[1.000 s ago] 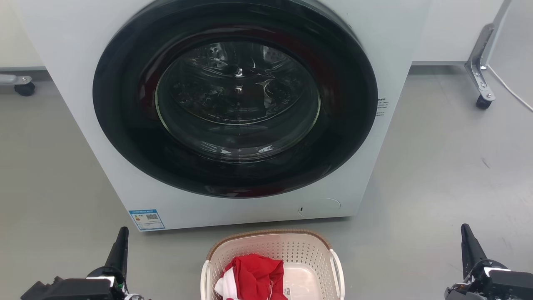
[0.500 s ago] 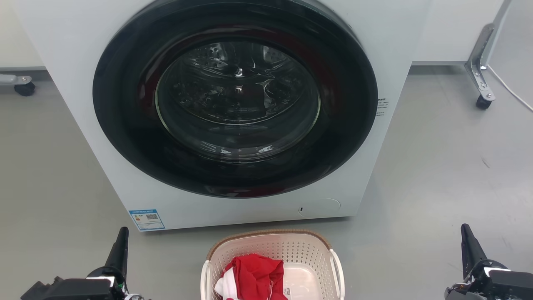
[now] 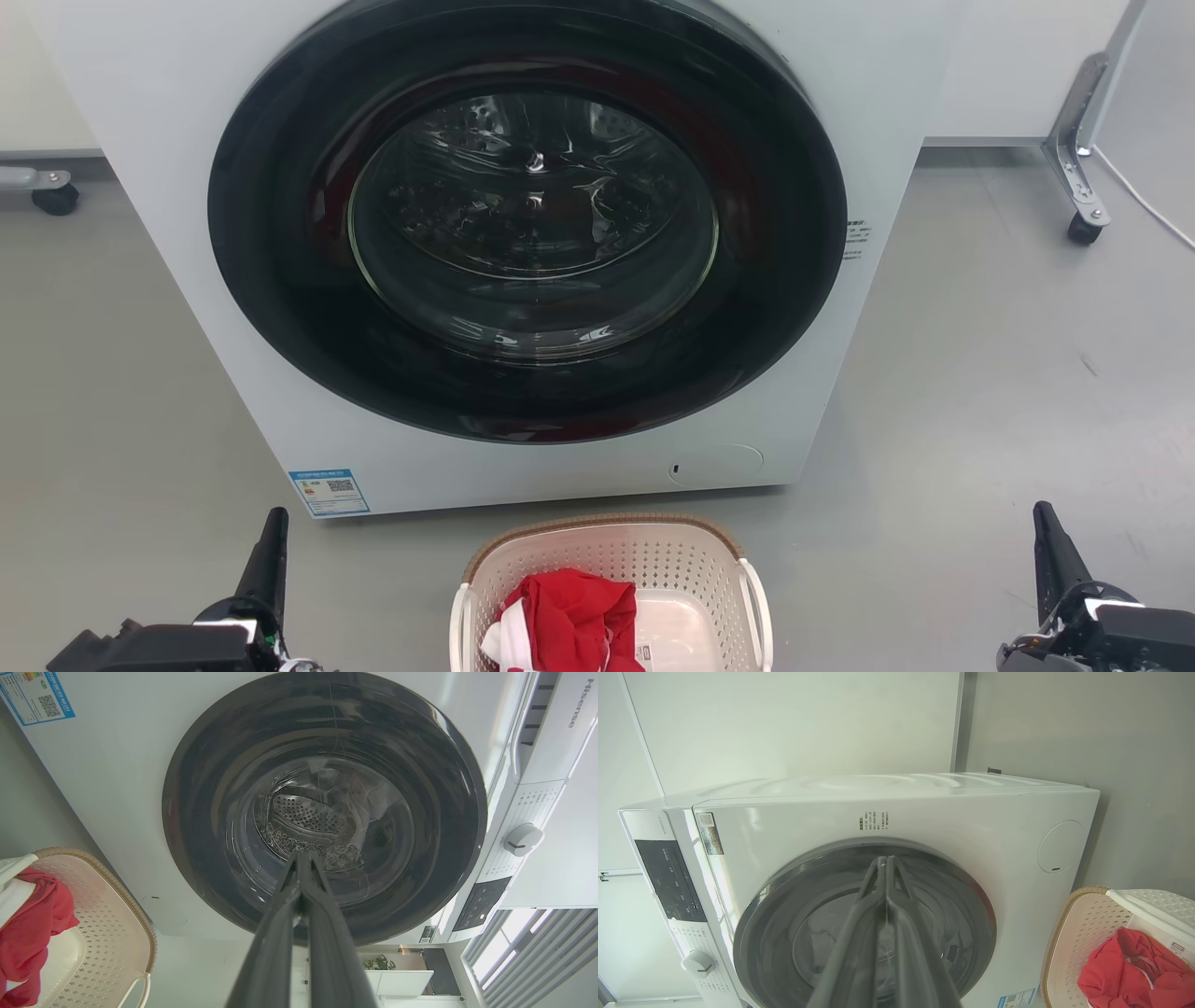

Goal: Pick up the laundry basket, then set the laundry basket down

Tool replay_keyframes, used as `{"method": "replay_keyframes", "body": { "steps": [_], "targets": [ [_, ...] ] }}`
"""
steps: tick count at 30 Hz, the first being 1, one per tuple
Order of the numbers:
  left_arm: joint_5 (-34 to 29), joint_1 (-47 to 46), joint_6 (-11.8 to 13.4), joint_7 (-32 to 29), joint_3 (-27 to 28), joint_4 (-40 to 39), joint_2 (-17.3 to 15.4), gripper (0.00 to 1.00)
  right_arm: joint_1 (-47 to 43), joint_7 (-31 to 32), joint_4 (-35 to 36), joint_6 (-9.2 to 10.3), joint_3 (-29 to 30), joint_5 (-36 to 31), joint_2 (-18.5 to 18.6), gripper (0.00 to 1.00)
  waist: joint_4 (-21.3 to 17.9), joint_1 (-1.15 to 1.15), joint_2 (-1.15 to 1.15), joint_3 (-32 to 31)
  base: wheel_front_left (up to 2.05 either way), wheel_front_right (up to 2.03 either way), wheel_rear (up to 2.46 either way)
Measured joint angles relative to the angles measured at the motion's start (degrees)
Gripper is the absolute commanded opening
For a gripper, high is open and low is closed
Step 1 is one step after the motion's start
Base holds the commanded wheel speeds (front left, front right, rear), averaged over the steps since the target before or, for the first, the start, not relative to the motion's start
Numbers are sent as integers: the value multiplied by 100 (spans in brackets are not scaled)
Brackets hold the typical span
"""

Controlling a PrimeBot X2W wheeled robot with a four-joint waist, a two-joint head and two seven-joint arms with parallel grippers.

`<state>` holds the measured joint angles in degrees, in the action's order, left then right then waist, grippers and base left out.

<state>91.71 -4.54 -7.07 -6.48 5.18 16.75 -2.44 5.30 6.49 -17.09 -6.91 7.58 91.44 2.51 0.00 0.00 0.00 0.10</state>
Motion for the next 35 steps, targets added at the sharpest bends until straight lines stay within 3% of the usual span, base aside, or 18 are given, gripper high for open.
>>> {"method": "replay_keyframes", "body": {
  "steps": [35],
  "targets": [
    [1, 0, 0, 0, 0, 7, 1, 0, 0, 0, 0, 0, -1, 7, 0, 0, 0, 0, 0, 0, 0, 0, 0]
  ]
}}
